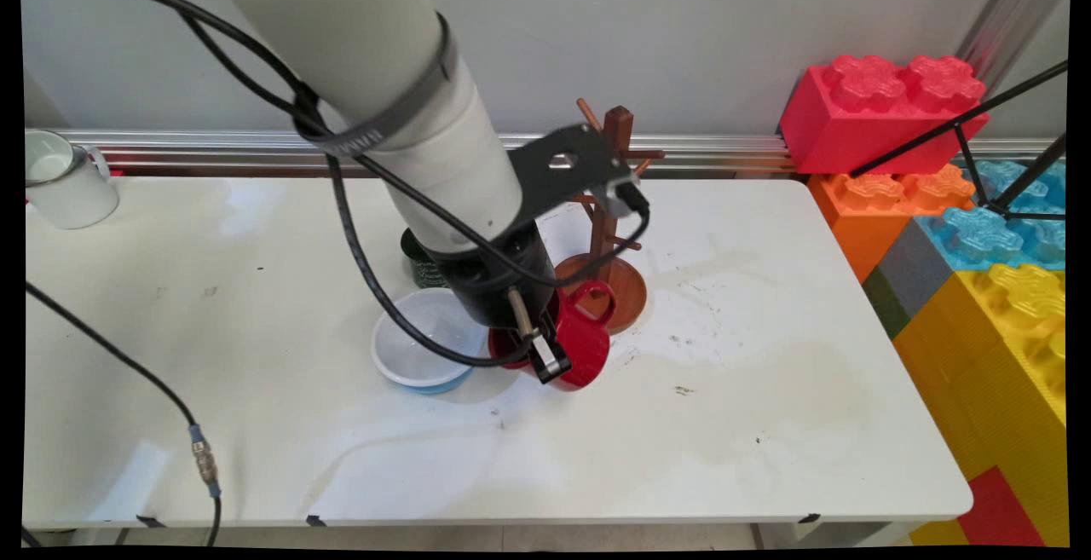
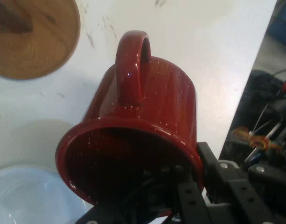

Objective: Place the picked object on the table

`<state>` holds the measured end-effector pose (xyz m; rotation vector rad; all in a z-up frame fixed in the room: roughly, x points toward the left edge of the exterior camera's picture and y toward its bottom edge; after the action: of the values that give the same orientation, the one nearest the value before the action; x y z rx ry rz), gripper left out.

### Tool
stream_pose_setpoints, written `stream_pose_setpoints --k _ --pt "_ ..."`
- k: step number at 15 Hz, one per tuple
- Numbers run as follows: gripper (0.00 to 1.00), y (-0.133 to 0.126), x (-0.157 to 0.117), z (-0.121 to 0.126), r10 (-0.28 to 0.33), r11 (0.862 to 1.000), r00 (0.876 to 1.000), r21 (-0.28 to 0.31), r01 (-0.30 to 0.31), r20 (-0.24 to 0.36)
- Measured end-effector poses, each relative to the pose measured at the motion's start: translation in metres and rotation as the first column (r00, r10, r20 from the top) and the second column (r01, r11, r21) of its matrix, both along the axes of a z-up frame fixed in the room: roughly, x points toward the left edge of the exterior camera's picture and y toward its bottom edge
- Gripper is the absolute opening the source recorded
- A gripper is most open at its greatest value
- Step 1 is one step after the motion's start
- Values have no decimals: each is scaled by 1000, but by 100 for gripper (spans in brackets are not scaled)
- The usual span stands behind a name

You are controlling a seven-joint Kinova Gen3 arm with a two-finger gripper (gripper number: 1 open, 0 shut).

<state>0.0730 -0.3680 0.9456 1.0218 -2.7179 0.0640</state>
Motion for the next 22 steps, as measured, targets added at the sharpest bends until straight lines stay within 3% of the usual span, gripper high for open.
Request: stream_pose_setpoints --k 10,22 --pt "0 -6 -22 -40 -56 998 991 45 51 125" --pt "0 -19 -46 -85 -89 995 972 60 78 217"
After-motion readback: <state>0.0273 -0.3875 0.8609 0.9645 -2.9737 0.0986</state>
